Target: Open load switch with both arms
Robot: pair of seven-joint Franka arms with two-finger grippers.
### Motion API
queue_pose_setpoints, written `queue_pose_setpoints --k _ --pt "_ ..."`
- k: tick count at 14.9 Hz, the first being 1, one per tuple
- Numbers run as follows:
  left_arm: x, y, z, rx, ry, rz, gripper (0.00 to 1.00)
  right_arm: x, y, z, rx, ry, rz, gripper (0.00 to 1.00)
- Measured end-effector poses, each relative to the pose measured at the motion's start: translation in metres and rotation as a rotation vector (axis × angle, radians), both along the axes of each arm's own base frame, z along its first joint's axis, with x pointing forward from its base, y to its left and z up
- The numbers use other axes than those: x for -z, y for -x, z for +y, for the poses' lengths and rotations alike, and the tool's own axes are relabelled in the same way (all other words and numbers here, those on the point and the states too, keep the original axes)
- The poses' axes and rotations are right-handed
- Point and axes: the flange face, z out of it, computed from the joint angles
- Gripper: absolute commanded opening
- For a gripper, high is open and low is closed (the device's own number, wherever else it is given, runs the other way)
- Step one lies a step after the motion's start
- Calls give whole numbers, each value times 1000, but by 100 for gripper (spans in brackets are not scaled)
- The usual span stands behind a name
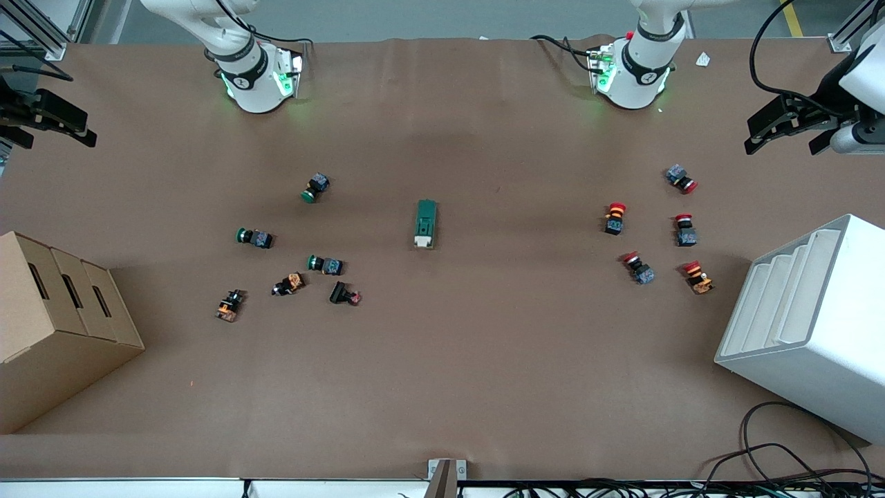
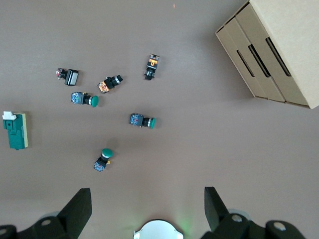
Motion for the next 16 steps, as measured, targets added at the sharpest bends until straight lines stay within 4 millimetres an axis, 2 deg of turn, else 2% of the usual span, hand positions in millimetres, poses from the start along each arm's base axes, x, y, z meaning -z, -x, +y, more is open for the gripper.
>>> queue_pose_setpoints --k 4,7,9,12,16 --pt "0 -3 0 2 1 -2 100 0 0 1 -1 0 0 100" --pt "0 -20 -4 14 1 -13 100 0 0 1 -1 0 0 100" --pt "12 -32 -18 39 6 4 100 0 0 1 -1 0 1 100" --pt "42 -49 -65 93 16 27 100 0 0 0 -5 -1 1 100" --pt "92 -48 -153 14 21 68 100 0 0 0 -7 0 1 100"
